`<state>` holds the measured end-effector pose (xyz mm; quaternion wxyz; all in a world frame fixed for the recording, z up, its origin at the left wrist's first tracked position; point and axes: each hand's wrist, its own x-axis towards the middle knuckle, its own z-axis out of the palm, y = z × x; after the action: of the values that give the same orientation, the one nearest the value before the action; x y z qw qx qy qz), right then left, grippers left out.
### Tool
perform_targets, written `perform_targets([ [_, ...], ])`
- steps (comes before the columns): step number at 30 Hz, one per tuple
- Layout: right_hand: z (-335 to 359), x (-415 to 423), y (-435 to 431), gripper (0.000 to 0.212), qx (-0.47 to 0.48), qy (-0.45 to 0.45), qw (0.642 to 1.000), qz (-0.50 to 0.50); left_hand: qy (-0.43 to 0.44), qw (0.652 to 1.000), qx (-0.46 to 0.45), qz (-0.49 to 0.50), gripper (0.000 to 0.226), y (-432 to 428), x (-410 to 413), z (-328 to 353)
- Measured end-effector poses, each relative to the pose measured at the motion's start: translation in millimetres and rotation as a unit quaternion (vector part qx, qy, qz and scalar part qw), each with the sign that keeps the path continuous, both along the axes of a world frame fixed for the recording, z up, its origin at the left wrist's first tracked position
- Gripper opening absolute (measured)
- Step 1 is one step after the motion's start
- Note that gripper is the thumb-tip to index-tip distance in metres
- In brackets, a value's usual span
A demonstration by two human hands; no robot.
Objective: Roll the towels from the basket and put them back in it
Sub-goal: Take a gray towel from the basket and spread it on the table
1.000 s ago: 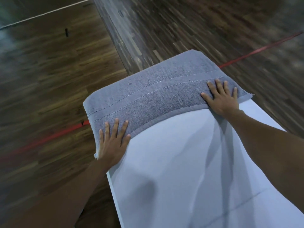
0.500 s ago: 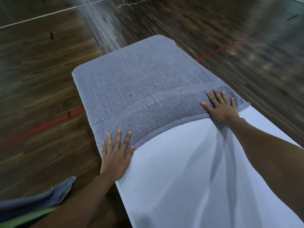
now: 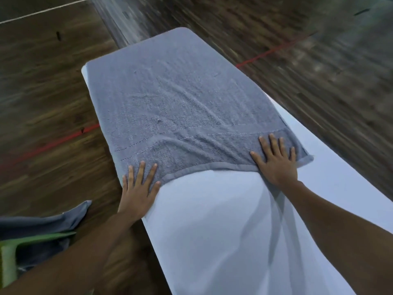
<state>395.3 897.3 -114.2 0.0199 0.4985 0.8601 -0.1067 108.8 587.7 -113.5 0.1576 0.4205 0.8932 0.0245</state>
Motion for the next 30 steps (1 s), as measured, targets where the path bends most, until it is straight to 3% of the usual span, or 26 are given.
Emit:
perform_targets([
  [13, 6.5, 94.7, -2.7, 0.070, -0.026, -0.015, 0.994, 0.107, 0.007, 0.998, 0.011, 0.059, 0.067, -54.3, 177.7, -1.8],
  [30, 14.1, 168.4, 38.0, 0.070, -0.039, -0.034, 0.995, 0.085, 0.005, 0.998, 0.012, 0.063, 0.068, -52.1, 251.5, -1.2],
])
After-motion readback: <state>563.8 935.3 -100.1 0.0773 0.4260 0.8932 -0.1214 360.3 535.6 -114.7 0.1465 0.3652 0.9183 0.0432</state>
